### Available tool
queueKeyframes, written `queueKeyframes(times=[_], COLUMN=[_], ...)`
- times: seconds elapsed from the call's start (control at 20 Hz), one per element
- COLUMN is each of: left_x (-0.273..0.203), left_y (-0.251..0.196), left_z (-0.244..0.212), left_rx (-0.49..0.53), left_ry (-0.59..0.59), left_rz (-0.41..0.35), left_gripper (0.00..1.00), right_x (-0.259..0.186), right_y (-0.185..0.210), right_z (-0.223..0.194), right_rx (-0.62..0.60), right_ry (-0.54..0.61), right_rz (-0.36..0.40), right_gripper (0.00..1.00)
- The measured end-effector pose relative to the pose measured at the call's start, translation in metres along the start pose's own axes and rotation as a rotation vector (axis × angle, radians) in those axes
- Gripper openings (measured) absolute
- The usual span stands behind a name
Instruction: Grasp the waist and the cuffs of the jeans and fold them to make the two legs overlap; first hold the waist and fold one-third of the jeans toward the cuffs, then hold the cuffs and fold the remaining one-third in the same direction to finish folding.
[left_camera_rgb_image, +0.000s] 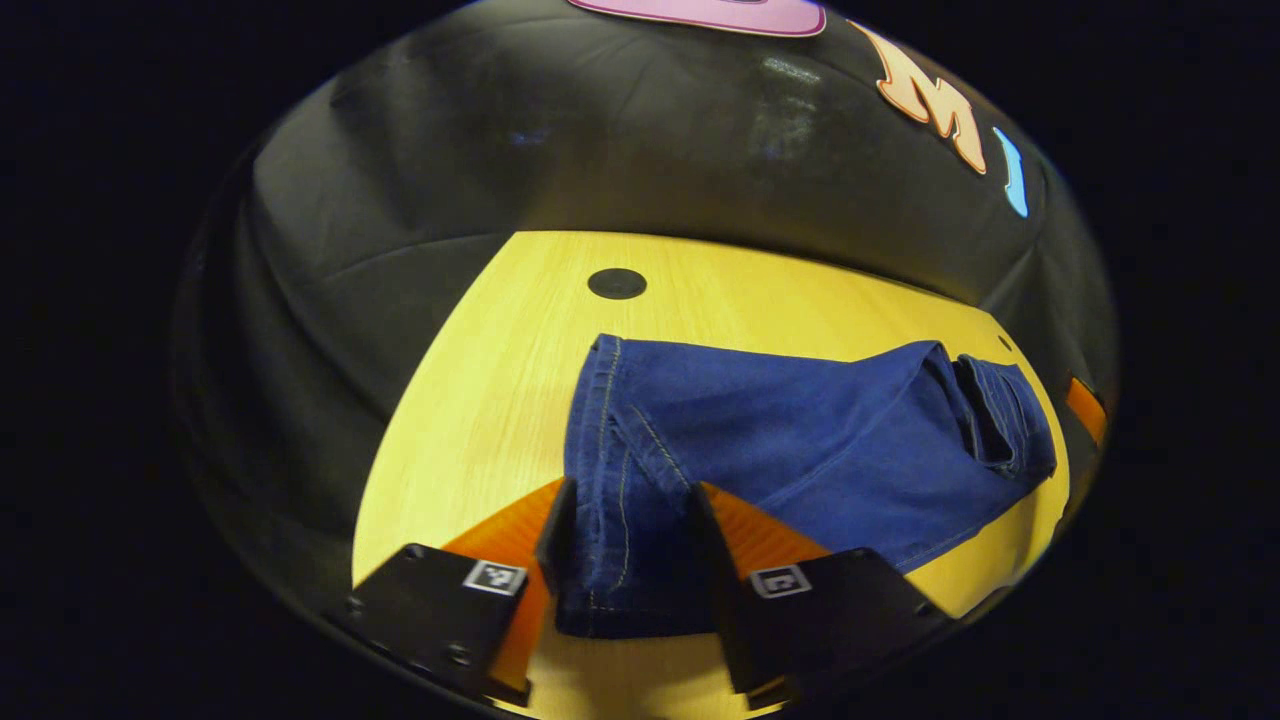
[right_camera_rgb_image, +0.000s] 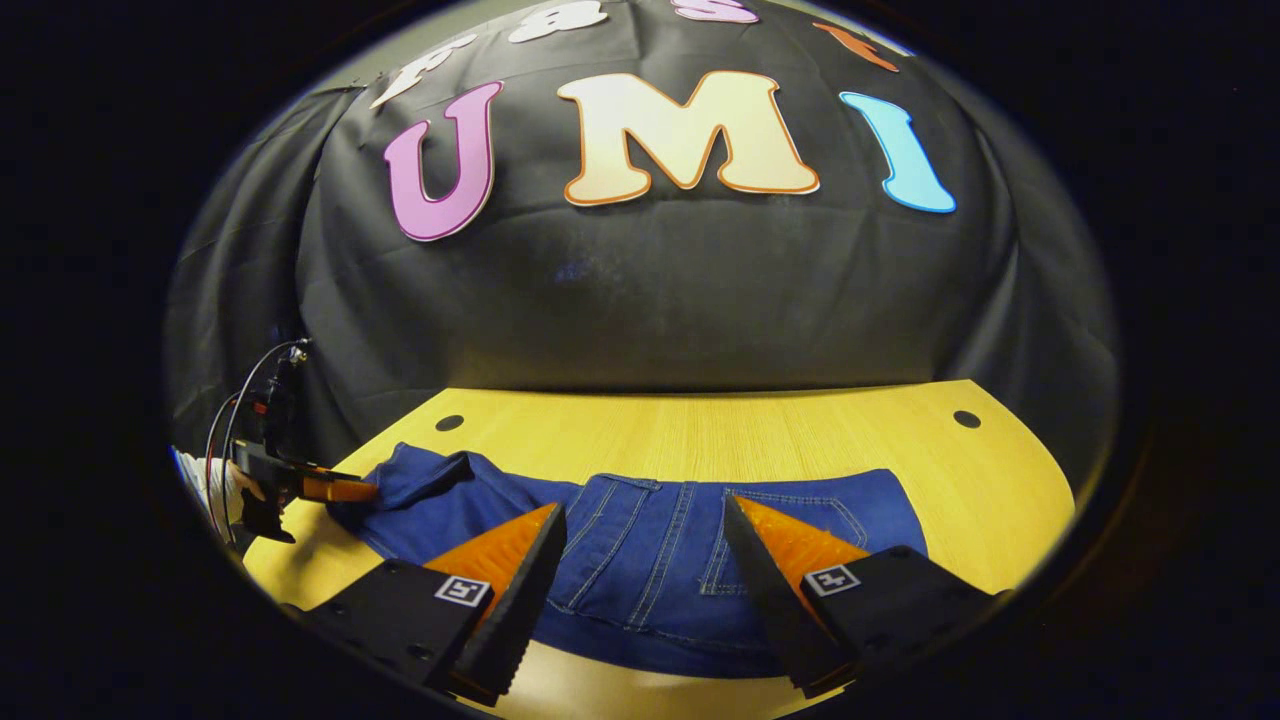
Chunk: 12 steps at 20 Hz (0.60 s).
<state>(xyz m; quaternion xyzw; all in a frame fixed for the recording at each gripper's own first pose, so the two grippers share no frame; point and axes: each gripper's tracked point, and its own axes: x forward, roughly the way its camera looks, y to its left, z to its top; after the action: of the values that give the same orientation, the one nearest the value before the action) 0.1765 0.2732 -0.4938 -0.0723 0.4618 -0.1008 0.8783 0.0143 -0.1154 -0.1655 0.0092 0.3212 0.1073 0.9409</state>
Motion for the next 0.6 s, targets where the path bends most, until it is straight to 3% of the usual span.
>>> queueKeyframes(times=[0.15, 0.2, 0.3, 0.35, 0.4, 0.6], left_x=[-0.001, -0.001, -0.014, -0.022, -0.032, -0.06], left_y=[-0.005, -0.006, -0.018, -0.031, -0.047, -0.12], left_z=[0.001, 0.0, 0.005, 0.019, 0.033, 0.08], left_rx=[-0.054, -0.061, -0.063, -0.07, -0.069, -0.043], left_ry=[-0.006, 0.02, 0.028, -0.006, -0.041, -0.117], left_rz=[0.016, 0.035, 0.051, 0.028, 0.012, -0.079], left_gripper=[0.1, 0.02, 0.0, 0.0, 0.0, 0.0], right_x=[-0.011, -0.018, -0.035, -0.044, -0.053, -0.084], right_y=[-0.005, -0.009, -0.016, -0.021, -0.026, -0.053], right_z=[0.011, 0.018, 0.036, 0.043, 0.05, 0.059], right_rx=[-0.029, -0.036, -0.046, -0.053, -0.064, -0.094], right_ry=[-0.018, -0.03, -0.07, -0.085, -0.101, -0.124], right_rz=[0.023, 0.025, 0.032, 0.037, 0.039, 0.038], right_gripper=[0.98, 0.93, 0.98, 0.93, 0.98, 0.98])
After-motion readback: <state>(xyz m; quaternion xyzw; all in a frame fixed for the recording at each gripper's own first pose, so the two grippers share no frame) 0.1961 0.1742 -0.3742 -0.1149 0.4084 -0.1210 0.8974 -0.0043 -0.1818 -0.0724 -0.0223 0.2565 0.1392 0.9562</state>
